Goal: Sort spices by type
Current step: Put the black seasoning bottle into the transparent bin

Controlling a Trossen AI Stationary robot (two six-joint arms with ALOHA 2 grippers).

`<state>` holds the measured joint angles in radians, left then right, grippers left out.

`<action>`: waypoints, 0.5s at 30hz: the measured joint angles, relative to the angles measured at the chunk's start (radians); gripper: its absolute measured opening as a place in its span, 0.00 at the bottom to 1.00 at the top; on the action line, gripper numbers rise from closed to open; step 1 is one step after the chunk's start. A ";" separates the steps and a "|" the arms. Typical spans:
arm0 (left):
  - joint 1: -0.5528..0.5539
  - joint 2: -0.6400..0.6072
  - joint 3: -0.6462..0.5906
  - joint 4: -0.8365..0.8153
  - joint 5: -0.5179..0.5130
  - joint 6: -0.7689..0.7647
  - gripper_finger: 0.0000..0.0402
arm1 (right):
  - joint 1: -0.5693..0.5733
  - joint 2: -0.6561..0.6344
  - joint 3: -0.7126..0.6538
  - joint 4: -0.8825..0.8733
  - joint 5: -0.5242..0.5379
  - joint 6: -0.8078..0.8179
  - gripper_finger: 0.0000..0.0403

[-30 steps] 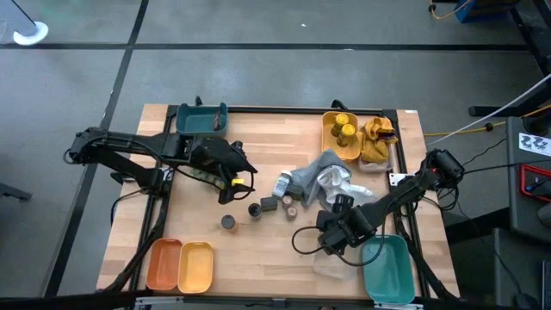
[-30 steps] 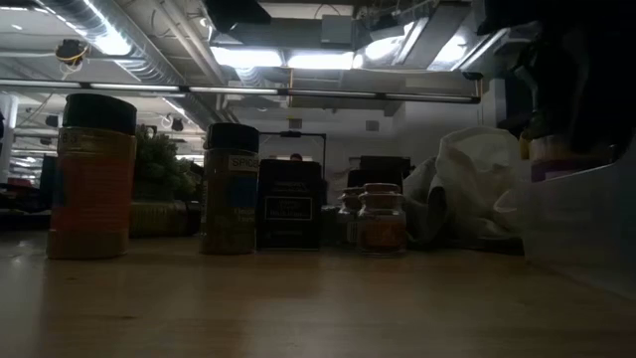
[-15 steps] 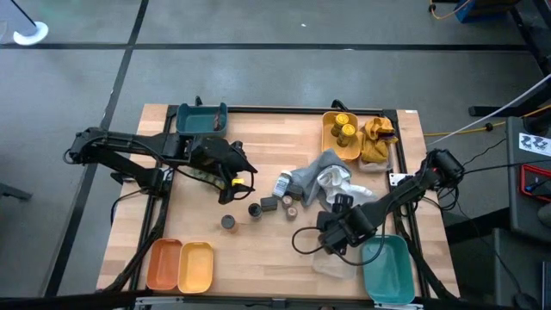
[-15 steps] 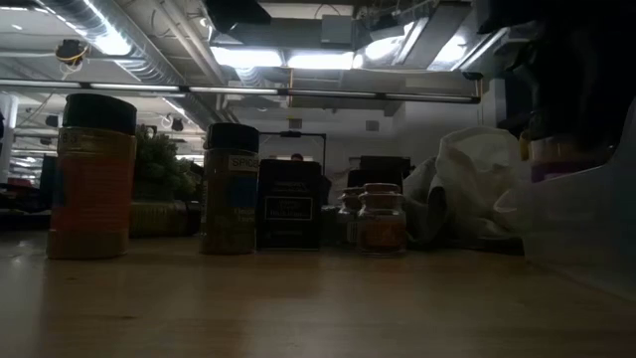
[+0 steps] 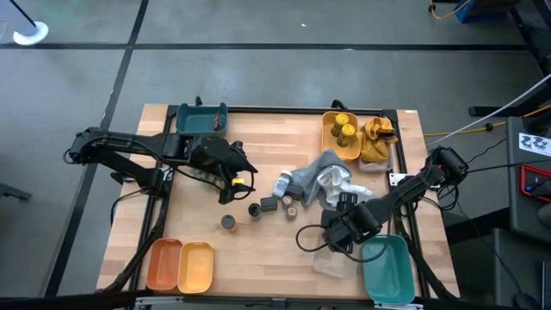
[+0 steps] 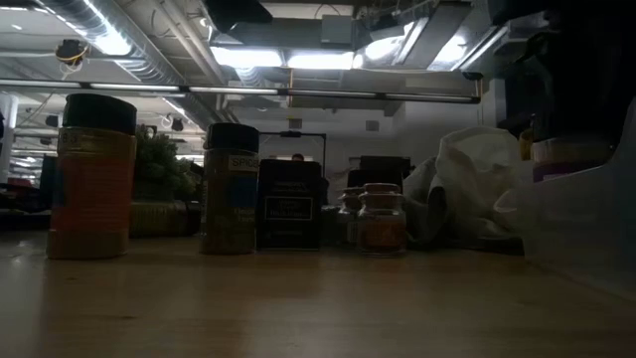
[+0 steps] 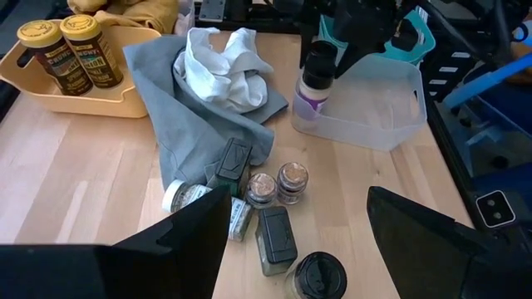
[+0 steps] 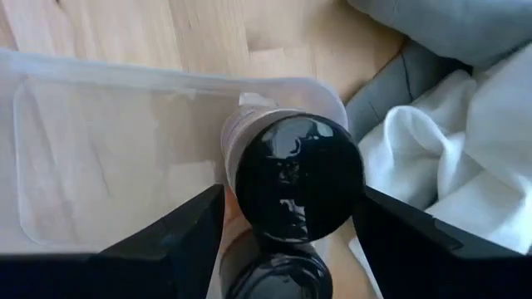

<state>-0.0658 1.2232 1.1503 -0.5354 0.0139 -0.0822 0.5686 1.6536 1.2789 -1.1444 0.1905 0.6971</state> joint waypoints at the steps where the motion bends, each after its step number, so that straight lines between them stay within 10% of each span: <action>1: 0.000 0.000 0.000 0.000 0.000 0.000 0.66 | 0.000 -0.001 0.000 -0.009 0.000 0.000 0.64; 15: 0.000 0.016 0.000 0.014 0.000 -0.047 0.66 | 0.000 -0.082 0.000 -0.038 0.038 -0.007 0.64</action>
<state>-0.0662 1.2388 1.1500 -0.5213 0.0141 -0.1297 0.5690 1.5711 1.2785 -1.1821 0.2289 0.6898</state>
